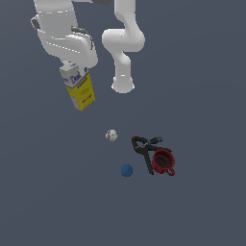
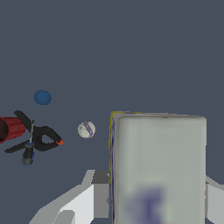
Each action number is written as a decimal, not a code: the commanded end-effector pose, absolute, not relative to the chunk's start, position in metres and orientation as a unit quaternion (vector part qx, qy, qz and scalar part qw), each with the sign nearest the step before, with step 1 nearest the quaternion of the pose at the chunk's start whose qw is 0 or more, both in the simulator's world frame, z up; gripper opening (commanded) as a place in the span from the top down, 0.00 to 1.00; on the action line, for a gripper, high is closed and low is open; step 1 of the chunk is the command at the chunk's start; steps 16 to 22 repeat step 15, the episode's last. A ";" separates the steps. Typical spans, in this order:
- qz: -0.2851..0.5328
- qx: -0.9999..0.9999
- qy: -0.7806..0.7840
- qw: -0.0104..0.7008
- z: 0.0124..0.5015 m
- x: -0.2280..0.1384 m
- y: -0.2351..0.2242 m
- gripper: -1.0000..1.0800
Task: Pick up a designated object from a clutter of objects.
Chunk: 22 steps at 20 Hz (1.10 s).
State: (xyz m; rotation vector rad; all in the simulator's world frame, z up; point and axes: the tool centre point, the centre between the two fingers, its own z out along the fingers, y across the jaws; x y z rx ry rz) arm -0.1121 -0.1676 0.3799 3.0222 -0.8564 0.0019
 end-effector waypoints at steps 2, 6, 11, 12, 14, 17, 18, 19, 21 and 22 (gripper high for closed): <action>0.000 0.962 -0.273 0.000 0.401 -0.107 -0.171 1.00; 0.000 0.962 -0.272 0.000 0.417 -0.103 -0.174 1.00; 0.000 0.962 -0.272 0.000 0.427 -0.100 -0.176 1.00; 0.000 0.962 -0.272 0.000 0.428 -0.100 -0.176 1.00; 0.000 0.962 -0.272 0.000 0.428 -0.099 -0.176 1.00; 0.000 0.962 -0.272 0.000 0.428 -0.099 -0.176 1.00; 0.000 0.962 -0.272 0.000 0.428 -0.099 -0.176 1.00; 0.000 0.962 -0.272 0.000 0.428 -0.099 -0.176 1.00; 0.000 0.962 -0.272 0.000 0.428 -0.099 -0.176 1.00; 0.000 0.962 -0.272 0.000 0.428 -0.099 -0.176 1.00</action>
